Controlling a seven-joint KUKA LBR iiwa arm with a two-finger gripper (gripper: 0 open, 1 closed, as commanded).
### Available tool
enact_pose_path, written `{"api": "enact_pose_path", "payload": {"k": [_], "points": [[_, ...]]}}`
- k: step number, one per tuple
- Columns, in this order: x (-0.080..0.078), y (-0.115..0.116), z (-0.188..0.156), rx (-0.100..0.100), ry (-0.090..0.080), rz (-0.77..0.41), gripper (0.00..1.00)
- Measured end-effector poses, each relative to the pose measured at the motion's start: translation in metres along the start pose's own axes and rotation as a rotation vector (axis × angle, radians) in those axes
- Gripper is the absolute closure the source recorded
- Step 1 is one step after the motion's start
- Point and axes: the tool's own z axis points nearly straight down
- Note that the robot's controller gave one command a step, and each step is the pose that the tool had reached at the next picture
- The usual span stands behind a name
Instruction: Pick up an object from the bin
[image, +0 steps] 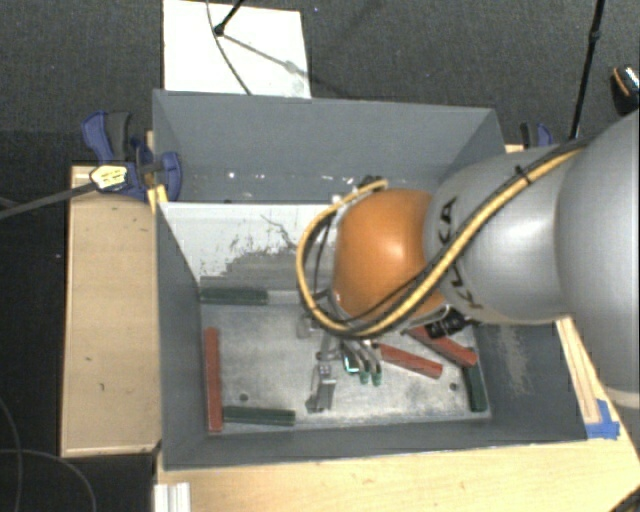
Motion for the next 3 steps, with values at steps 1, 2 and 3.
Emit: {"api": "enact_pose_path", "payload": {"k": [1,2,3], "points": [[-0.003,-0.106,0.046,0.003,-0.003,0.138,0.00],[-0.045,-0.170,0.068,0.000,-0.011,0.314,0.00],[-0.047,-0.169,0.065,-0.002,-0.017,0.317,1.00]]}}
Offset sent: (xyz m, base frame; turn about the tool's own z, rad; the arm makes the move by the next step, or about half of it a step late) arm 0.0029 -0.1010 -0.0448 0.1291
